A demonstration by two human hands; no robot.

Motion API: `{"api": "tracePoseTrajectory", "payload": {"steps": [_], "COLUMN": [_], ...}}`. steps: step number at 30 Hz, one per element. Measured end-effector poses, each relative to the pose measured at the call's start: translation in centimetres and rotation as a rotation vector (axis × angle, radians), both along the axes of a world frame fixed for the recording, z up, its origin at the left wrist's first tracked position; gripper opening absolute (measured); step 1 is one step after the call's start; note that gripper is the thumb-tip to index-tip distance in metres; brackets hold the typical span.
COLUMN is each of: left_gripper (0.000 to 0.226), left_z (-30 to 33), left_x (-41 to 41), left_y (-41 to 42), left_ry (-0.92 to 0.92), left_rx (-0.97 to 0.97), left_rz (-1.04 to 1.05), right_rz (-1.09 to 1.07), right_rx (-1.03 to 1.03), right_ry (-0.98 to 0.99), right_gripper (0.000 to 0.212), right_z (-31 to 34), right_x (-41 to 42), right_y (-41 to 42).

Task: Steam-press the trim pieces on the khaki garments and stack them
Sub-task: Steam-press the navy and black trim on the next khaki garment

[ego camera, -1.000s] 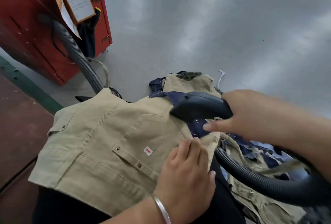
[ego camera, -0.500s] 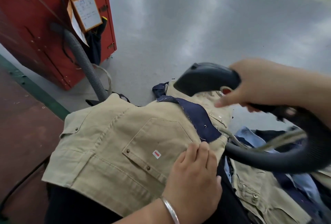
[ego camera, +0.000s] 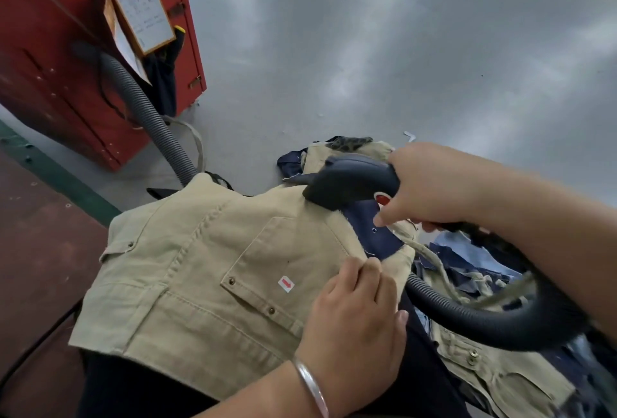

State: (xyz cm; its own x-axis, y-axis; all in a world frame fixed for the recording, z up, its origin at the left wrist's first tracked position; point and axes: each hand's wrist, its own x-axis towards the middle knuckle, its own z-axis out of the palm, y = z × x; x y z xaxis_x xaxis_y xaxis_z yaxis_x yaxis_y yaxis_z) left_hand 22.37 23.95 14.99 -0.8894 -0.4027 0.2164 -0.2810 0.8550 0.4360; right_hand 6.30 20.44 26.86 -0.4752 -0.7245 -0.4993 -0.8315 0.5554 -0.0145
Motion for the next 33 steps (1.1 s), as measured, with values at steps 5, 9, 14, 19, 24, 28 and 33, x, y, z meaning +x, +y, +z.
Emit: {"api": "tracePoseTrajectory", "payload": {"steps": [5, 9, 14, 19, 24, 28, 33], "left_gripper": [0.026, 0.021, 0.022, 0.019, 0.022, 0.018, 0.018], "left_z": [-0.2, -0.5, -0.6, -0.9, -0.9, -0.6, -0.5], "left_x": [-0.1, -0.3, -0.6, -0.7, -0.5, -0.4, 0.0], "left_y": [0.0, -1.3, -0.9, -0.1, -0.2, -0.1, -0.1], "left_ry": [0.052, 0.076, 0.088, 0.125, 0.114, 0.044, 0.021], "left_rx": [0.002, -0.004, -0.083, -0.190, -0.173, -0.177, -0.143], "left_rz": [-0.003, 0.017, -0.004, 0.011, 0.024, -0.008, -0.008], "right_rz": [-0.116, -0.141, 0.035, 0.073, 0.060, -0.026, -0.119], "right_rx": [-0.093, -0.187, -0.052, 0.057, 0.008, -0.069, -0.209], "right_ry": [-0.099, -0.055, 0.092, 0.142, 0.099, 0.007, -0.007], "right_gripper": [0.030, 0.017, 0.017, 0.017, 0.006, 0.009, 0.008], "right_z": [-0.5, 1.3, 2.6, 0.5, 0.3, -0.4, 1.0], "right_x": [-0.7, -2.4, -1.4, -0.4, 0.1, 0.4, -1.6], "right_y": [-3.3, -0.6, 5.4, 6.6, 2.6, -2.4, -1.5]}}
